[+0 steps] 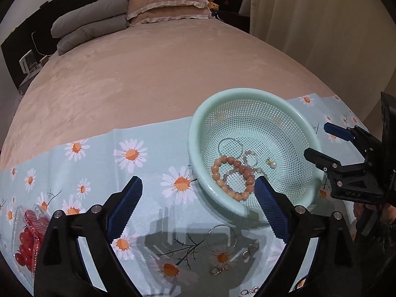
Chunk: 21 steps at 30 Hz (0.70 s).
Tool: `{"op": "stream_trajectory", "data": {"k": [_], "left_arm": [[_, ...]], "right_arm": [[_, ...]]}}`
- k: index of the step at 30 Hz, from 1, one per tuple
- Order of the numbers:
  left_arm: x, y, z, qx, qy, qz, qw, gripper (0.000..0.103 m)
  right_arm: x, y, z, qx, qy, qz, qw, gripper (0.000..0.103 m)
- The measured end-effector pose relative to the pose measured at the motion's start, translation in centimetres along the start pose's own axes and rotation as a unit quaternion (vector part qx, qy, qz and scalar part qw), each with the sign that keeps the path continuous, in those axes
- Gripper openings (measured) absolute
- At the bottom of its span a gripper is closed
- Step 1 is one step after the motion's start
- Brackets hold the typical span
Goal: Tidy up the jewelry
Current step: 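Grasp a small silver crystal earring with the left tool while the right tool grasps a pearl stud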
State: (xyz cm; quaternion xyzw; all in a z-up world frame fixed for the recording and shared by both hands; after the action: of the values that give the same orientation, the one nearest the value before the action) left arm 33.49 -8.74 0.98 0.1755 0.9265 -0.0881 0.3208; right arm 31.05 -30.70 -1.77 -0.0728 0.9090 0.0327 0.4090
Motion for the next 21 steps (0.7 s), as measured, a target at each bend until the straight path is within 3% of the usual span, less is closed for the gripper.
{"op": "stream_trajectory", "data": {"k": [11, 21], "left_arm": [[3.7, 0.6, 0.0, 0.015, 0.027, -0.017, 0.9994, 0.095], [7.1, 0.0, 1.2, 0.015, 0.059, -0.006, 0.9981, 0.095]], "right_arm": [[2.9, -0.2, -2.0, 0.019, 0.014, 0.027, 0.999, 0.086], [6.7, 3.6, -3.7, -0.011, 0.033, -0.004, 0.999, 0.086]]}}
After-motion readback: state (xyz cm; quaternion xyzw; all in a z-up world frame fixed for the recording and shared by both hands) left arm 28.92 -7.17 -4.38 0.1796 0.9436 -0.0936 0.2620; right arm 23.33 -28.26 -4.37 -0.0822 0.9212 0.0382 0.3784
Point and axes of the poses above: each gripper's, at about its wrist camera, not at the fingertips, and z roughly the way its jaws point, y to its left, x to its underside, the point moved 3 cm from there along z, roughly the way its jaws point, and after that the axes turned 2 degrees about -y, right-handed, at the moved point
